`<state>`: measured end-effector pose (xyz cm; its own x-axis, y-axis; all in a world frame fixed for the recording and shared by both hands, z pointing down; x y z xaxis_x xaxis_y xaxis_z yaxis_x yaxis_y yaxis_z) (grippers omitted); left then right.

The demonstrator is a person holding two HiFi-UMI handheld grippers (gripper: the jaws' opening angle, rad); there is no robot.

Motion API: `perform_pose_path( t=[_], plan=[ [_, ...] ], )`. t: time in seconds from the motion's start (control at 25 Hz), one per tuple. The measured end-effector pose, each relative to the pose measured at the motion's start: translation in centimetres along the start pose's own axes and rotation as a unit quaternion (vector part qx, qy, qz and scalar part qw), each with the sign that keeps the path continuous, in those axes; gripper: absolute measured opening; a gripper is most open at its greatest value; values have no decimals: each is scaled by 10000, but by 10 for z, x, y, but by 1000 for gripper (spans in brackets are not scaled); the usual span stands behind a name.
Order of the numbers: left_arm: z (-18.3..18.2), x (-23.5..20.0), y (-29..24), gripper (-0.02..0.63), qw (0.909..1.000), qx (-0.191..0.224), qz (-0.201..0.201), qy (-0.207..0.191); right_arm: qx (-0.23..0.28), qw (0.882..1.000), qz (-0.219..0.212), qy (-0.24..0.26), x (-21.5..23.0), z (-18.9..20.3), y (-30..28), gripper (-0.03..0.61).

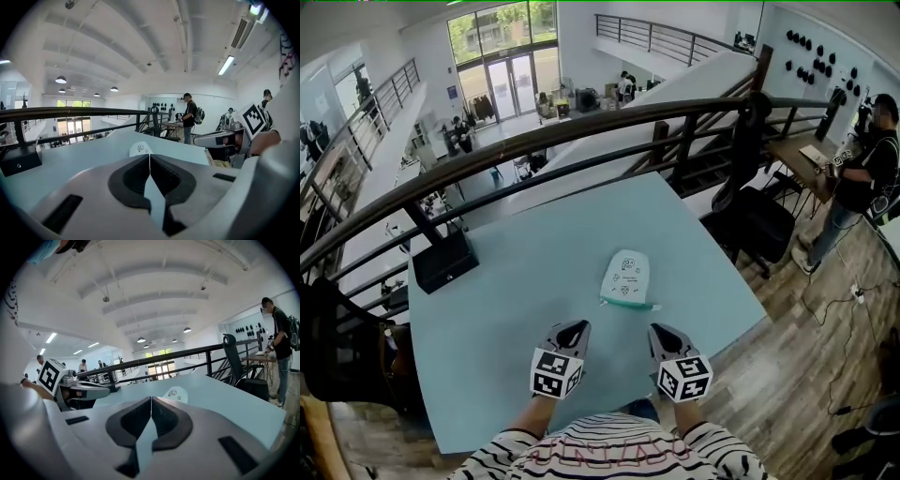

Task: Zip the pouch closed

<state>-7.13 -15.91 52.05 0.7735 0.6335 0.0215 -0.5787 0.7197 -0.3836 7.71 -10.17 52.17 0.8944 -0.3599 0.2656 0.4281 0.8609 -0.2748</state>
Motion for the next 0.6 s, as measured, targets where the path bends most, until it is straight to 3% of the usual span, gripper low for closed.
perform_pose_path(
  t=[0.6],
  plan=[
    [0,3,61,26,9987,417,290,-86,246,9994,253,0,-56,10,24,28]
  ],
)
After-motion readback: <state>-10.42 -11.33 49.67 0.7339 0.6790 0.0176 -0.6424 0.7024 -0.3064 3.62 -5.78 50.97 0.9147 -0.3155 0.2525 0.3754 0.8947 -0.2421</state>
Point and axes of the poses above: the fingertips, and each gripper's own axes: y backward along the fingers, x to its right, z out of its underside, the point moved 1 cm from there along y, backward along the fingers, and after that the axes turned 13 degrees about -z, right-handed, at the moved point
